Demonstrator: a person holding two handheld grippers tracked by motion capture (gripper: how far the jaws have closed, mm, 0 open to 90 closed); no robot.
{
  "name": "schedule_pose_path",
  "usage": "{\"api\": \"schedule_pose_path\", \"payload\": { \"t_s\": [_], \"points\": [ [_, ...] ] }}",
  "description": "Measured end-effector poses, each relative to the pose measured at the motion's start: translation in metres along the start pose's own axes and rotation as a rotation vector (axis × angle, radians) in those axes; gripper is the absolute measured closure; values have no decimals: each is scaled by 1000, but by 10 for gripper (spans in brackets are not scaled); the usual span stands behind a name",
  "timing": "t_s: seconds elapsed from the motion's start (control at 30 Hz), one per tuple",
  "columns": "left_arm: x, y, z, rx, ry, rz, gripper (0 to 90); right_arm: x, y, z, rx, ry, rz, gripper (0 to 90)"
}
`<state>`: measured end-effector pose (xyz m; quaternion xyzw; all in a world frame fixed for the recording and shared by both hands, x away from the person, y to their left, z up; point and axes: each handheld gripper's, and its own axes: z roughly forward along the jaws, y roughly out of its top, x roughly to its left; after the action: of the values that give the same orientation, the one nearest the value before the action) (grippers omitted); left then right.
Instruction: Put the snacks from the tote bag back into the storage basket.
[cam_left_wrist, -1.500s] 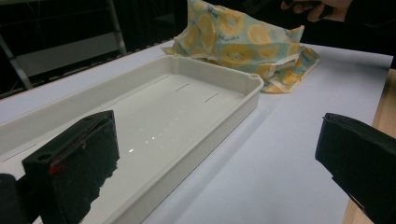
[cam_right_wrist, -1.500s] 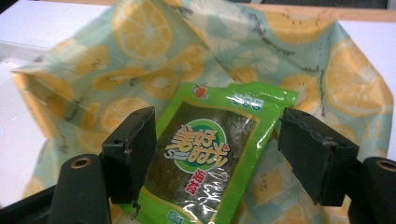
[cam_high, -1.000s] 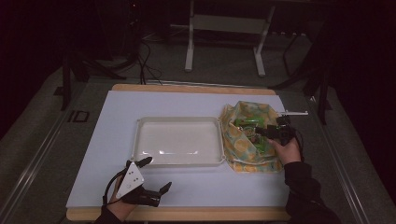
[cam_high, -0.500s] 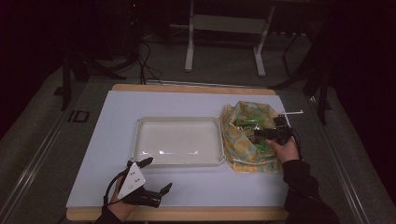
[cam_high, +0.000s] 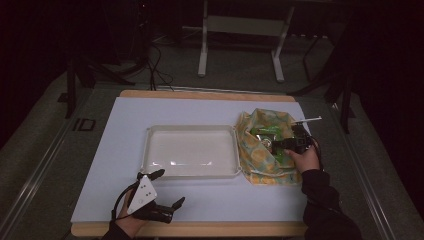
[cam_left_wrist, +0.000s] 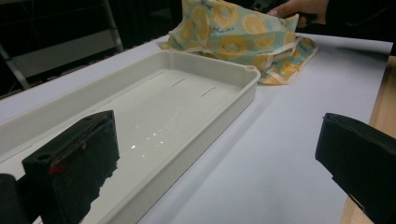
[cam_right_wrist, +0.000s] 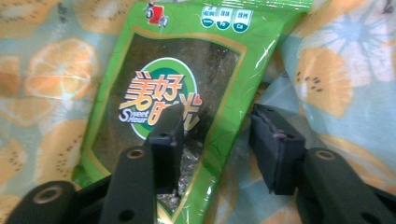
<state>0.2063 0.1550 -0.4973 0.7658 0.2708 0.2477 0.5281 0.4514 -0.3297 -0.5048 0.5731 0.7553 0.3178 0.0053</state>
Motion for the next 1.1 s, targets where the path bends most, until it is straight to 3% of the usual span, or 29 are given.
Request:
{"api": "schedule_pose_path", "payload": {
  "t_s": [0.3, 0.43, 0.47, 0.57, 0.7, 0.83, 1.1],
  "points": [
    [0, 0, 0, 0, 0, -2, 2, 6, 2, 9, 49, -23, -13, 661],
    [0, 0, 0, -1, -1, -2, 2, 9, 0, 10, 32, -42, -26, 738],
    [0, 0, 0, 0, -1, -2, 2, 11, 0, 10, 37, -51, -57, 756],
    [1, 0, 0, 1, -1, -3, 2, 15, 2, 9, 58, -73, -86, 828],
    [0, 0, 1, 3, -1, -1, 2, 15, 1, 9, 54, -71, -72, 851],
    [1, 0, 0, -1, 1, -2, 2, 11, -1, 6, 23, -42, -23, 878],
    [1, 0, 0, -6, 5, 0, 2, 17, 1, 3, 11, -62, -30, 886]
  ]
}}
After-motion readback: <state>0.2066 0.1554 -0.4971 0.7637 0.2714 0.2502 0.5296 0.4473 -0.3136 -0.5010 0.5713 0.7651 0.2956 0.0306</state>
